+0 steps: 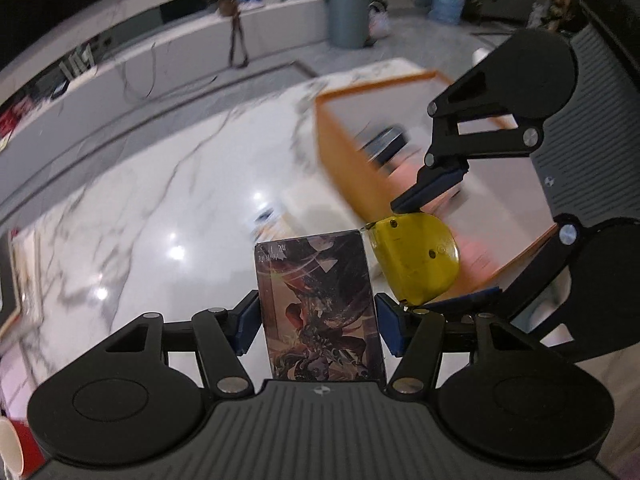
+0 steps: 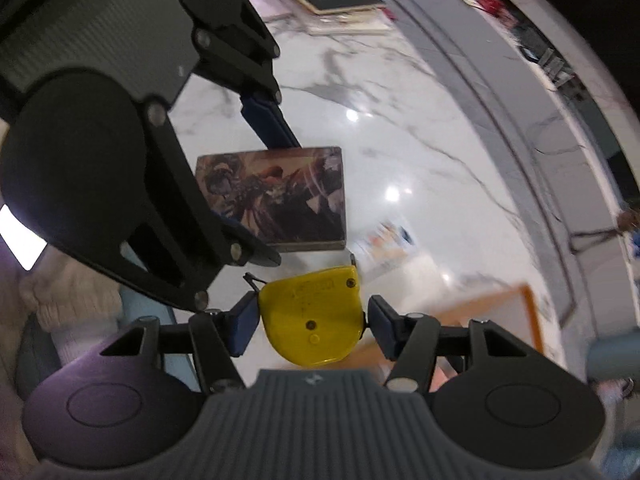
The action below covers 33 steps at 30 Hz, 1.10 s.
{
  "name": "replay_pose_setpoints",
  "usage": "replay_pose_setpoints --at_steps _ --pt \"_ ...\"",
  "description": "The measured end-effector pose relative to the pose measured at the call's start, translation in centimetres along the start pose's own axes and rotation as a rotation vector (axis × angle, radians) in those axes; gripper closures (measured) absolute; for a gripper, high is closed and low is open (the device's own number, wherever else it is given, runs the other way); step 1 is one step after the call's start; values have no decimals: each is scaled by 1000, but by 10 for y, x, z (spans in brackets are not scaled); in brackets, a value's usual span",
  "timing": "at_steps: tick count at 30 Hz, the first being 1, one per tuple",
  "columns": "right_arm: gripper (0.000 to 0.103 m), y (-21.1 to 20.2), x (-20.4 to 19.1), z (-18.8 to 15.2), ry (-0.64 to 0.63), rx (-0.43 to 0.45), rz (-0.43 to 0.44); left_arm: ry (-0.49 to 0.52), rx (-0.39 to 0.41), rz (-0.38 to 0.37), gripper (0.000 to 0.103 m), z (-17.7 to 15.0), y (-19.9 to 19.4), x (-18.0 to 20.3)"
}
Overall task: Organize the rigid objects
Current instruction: 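Lift the card box and tape measure and carry them toward the shoebox, then lower the card box and tape measure into the shoebox and open both tools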
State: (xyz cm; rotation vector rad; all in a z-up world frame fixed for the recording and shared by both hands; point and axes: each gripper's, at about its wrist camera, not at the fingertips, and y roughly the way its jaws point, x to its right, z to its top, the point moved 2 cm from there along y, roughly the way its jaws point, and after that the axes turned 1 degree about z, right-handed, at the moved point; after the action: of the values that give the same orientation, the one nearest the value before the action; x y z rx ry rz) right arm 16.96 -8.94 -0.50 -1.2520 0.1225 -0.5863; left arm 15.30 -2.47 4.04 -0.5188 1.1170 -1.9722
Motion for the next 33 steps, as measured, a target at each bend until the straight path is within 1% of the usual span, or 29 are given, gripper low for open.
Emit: replay_pose_setpoints --at_steps 3,6,8,12,15,18,21,23,25,28,33 --pt "44 -11 12 -26 33 -31 -39 22 28 -44 34 21 1 24" --pt "44 -11 27 -57 78 -79 -71 56 37 -92 34 38 14 49" --pt "44 -7 37 -78 115 -108 -92 63 27 -132 34 50 27 66" --pt "44 14 55 -111 173 -164 -86 39 -12 -201 34 66 59 86" --pt "44 32 66 -128 204 -197 -55 1 -54 -241 34 74 83 92" --pt "44 44 79 -152 199 -226 -16 -36 -100 -263 34 78 104 99" --pt "44 61 91 -158 189 -249 27 -80 -147 -290 34 79 125 100" --pt "44 70 99 -162 186 -264 64 -119 -183 -322 34 80 141 99" --pt "44 75 106 -164 199 -262 115 -144 -208 -344 34 81 150 100" --pt "44 87 112 -166 164 -285 156 -172 -230 -358 34 82 164 100" --pt "44 105 113 -174 116 -352 178 -209 -269 -371 35 79 182 101"
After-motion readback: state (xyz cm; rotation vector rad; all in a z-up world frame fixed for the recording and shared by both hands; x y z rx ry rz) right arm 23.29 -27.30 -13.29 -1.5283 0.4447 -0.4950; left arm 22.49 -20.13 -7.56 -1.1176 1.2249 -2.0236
